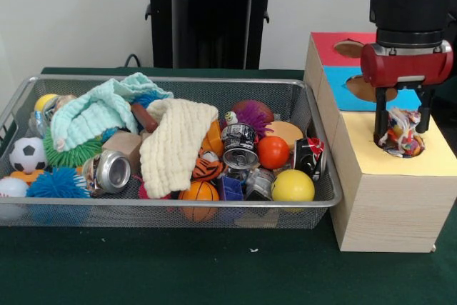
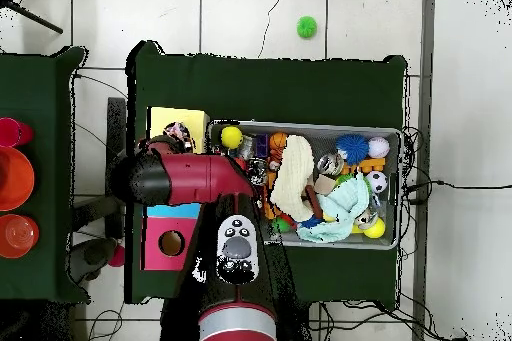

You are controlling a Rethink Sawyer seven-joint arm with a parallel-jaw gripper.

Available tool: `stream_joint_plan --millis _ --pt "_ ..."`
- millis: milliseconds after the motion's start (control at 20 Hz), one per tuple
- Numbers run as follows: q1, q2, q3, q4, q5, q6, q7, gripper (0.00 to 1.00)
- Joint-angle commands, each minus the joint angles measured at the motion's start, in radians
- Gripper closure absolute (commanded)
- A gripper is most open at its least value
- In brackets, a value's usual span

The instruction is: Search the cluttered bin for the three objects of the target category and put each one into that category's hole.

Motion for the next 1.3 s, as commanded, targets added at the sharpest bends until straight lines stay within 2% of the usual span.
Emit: stream_joint_plan --millis 50,200,300,450,1000,1200,1250,1300 --pt "-0.007 0.016 0.037 0.000 -0.027 0.186 0.072 0.00" --pt "-0.001 -0.015 0.021 -0.028 -0.017 0.268 0.083 0.00" --pt "0.011 -0.042 0.002 -0.070 -0.011 0.361 0.099 0.00" --pt "0.020 -0.054 -0.010 -0.131 -0.016 0.446 0.109 0.00" --pt "0.023 -0.049 -0.007 -0.149 -0.029 0.441 0.136 0.00" --pt "0.032 -0.041 -0.037 -0.171 -0.048 0.365 0.155 0.00" --pt "0.038 -0.038 -0.052 -0.172 -0.048 0.359 0.168 1.00" --pt "0.041 -0.038 -0.058 -0.170 -0.048 0.347 0.177 1.00"
